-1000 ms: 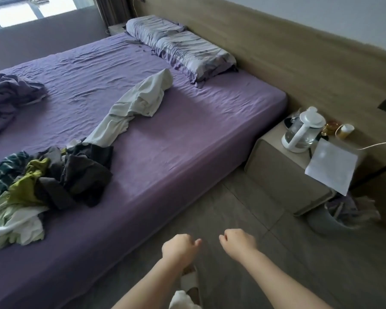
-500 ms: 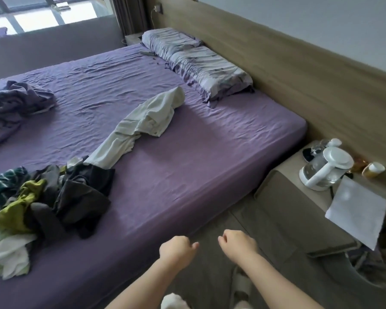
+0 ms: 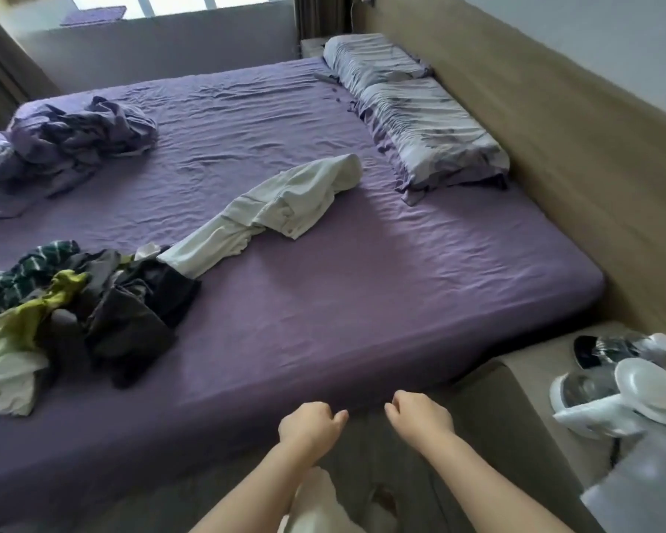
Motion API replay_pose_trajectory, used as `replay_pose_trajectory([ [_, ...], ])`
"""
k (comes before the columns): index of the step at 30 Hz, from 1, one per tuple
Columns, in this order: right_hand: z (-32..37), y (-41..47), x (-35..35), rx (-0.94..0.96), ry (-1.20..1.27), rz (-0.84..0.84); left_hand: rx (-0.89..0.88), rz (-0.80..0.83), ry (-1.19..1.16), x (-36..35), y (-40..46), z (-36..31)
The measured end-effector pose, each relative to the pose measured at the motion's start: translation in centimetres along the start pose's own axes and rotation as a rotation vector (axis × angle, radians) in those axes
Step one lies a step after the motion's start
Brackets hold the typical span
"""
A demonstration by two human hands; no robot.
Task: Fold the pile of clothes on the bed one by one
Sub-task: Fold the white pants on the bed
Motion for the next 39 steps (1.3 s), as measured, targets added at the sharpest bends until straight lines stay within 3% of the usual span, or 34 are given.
replay_pose_trajectory([
  [10, 2.0, 4.7, 2.5, 0.122, -0.023, 0.095, 0.138, -0.041, -0.097, 2.7, 2.3, -1.4],
  [27, 8.5, 15.0, 10.0, 0.062, -0.015, 0.046, 0.076, 0.015, -0.111, 12.7, 15.1, 3.0],
  [39, 14.0, 21.0, 13.0, 0.154, -0.110, 0.102, 0.192, 0.027, -0.178, 16.3, 18.4, 6.1],
])
Point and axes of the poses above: each hand's wrist, its own y-axis towards the middle knuckle, its own x-axis out of the back of the hand, z = x × y, the point moved 2 cm from there along y, towards the middle knuckle, and after that the axes turned 2 degrees about z, right-handed, at the moved point
